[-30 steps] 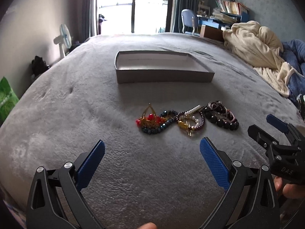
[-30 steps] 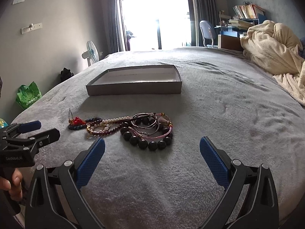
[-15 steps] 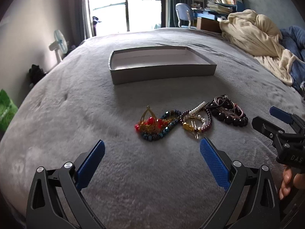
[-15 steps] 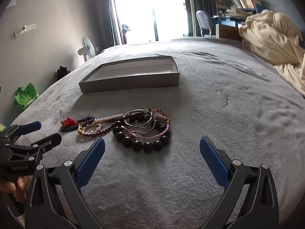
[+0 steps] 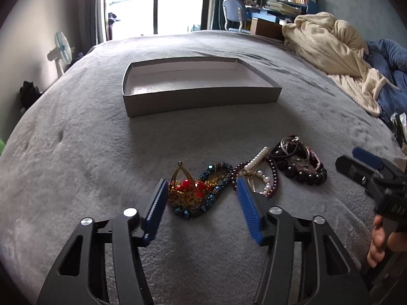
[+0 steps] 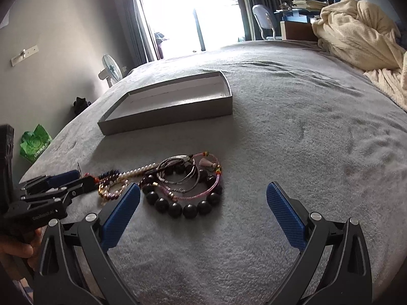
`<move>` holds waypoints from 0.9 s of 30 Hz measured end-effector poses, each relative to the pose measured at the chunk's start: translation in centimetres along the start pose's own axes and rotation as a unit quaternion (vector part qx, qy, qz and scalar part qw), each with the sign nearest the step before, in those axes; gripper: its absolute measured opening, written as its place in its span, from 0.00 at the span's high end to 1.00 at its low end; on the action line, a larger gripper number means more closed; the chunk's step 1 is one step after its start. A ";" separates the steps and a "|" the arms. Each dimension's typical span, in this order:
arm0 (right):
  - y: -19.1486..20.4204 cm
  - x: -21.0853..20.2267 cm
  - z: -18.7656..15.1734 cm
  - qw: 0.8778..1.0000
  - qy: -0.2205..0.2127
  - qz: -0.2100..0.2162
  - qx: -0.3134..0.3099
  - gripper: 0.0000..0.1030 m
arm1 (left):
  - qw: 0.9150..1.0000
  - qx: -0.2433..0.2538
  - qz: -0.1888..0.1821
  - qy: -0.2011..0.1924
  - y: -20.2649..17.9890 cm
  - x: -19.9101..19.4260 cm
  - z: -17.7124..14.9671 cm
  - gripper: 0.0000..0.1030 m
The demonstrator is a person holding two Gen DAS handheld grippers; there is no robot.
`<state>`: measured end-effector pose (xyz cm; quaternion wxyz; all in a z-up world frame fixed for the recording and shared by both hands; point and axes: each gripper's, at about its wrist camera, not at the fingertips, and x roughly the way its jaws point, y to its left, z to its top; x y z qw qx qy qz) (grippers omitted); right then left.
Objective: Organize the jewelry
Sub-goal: 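Lower the left gripper onto the red-beaded gold hairpin and grasp it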
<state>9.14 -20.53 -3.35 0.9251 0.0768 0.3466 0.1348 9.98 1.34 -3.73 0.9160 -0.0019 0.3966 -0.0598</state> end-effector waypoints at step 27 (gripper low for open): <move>1.8 1.2 0.3 0.999 -0.003 0.026 -0.043 0.05 | 0.992 -0.095 -0.002 -0.087 6.4 -4.9 4.0 0.91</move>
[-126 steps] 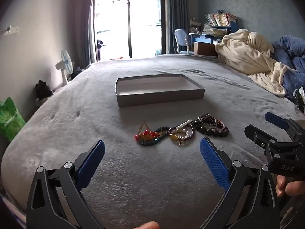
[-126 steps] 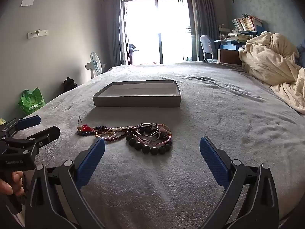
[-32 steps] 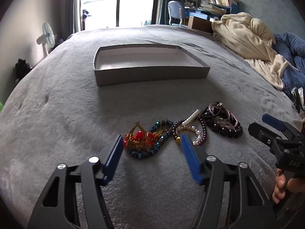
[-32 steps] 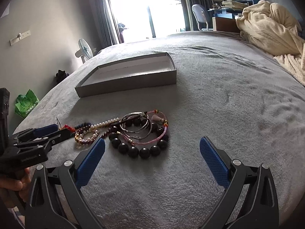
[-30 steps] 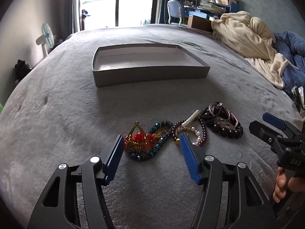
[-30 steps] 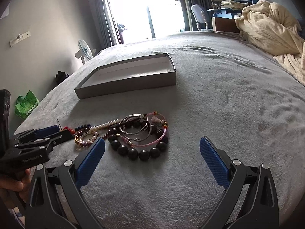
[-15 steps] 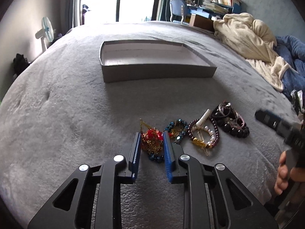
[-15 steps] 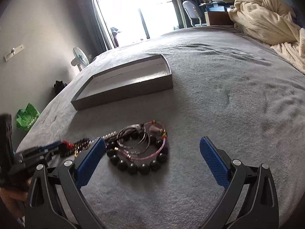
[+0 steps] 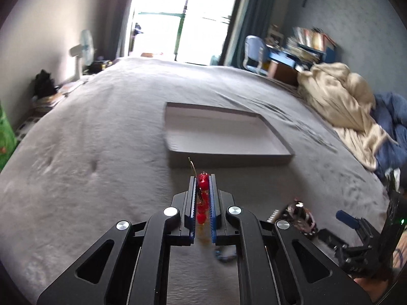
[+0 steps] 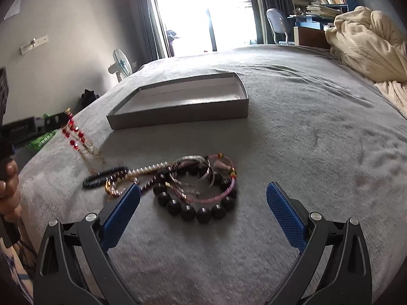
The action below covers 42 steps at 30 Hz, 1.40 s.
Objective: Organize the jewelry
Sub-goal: 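Lower the left gripper onto the red-beaded gold hairpin and grasp it, then lift the red hairpin with the left gripper while the right gripper grasps the pearl hair clip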
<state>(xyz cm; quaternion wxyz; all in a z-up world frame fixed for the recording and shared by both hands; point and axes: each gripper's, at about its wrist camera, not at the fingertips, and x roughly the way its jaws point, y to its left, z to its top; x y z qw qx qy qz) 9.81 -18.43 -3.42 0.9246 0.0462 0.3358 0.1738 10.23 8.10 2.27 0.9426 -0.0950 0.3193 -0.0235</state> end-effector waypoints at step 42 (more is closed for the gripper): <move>7.8 5.2 0.1 0.987 0.096 0.111 -0.065 0.55 | 0.993 -0.049 0.066 0.087 5.6 3.7 -4.8 0.66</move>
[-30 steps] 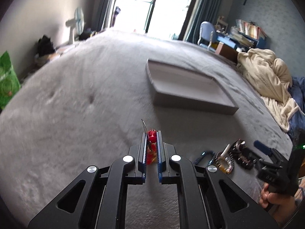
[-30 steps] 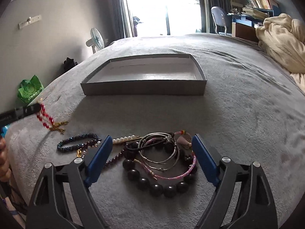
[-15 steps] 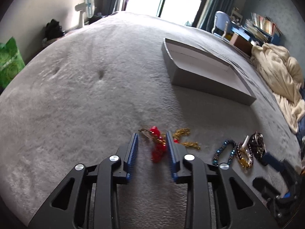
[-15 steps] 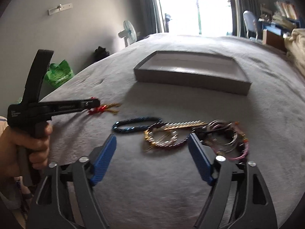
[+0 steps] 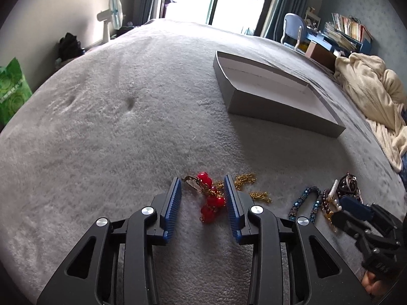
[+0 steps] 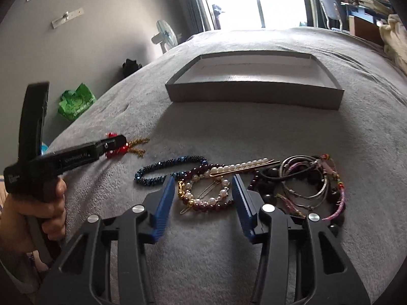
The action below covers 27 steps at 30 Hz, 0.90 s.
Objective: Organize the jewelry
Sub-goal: 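Lift the red hairpin with the left gripper while the right gripper grasps the pearl hair clip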
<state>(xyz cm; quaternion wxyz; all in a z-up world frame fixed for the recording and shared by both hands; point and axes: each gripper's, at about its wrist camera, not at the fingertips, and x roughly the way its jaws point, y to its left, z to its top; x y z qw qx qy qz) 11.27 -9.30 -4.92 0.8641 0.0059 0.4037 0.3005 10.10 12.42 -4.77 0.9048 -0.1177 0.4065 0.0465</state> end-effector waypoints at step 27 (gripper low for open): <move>0.2 -4.2 0.3 0.999 -0.048 0.024 0.006 0.62 | 0.999 0.023 -0.025 -0.003 -1.0 -0.5 0.1 0.89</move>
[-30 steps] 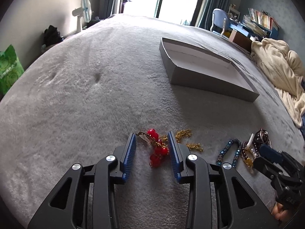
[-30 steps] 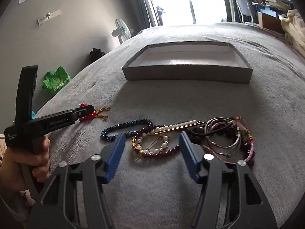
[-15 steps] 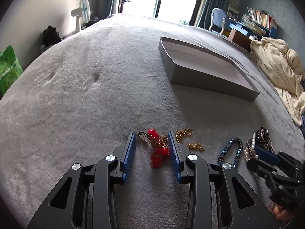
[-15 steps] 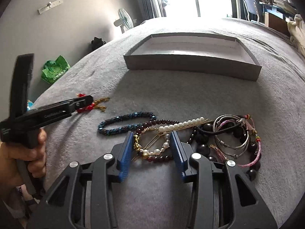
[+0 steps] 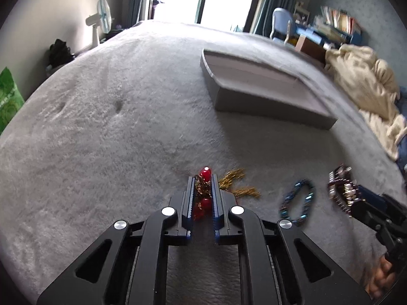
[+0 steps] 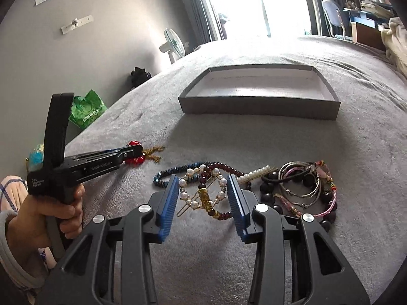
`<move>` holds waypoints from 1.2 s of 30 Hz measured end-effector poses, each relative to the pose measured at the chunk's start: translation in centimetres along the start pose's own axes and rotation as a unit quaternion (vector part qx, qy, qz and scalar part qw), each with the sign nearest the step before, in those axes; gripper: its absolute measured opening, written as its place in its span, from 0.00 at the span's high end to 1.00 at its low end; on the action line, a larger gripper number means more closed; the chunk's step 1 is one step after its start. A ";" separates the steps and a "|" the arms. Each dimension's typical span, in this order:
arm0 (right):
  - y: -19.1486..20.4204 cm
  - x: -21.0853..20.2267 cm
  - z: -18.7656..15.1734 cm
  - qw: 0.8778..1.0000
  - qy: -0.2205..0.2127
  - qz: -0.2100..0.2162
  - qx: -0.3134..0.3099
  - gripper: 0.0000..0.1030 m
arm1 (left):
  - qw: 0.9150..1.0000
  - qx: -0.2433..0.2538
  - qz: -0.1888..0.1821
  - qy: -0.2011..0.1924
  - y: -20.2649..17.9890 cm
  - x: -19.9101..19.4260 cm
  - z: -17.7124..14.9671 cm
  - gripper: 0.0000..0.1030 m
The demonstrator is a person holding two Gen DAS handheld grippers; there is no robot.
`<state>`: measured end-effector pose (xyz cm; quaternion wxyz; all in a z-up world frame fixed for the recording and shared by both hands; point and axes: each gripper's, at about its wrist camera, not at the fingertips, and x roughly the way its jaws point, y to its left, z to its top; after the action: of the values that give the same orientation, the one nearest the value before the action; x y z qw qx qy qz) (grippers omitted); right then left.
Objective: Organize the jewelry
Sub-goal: 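Lift the red hairpin with the left gripper while the right gripper grasps the pearl hair clip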
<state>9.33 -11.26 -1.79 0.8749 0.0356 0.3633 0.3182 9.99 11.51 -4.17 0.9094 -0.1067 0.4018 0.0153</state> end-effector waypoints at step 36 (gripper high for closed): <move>-3.2 -1.3 -1.0 0.998 0.005 -0.050 0.027 0.40 | 0.997 0.053 -0.051 -0.032 -3.7 -3.6 3.5 0.91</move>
<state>9.66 -14.74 -2.63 0.8865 0.0393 0.3779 0.2640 10.48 8.81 1.43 0.9257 -0.0780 0.3669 -0.0487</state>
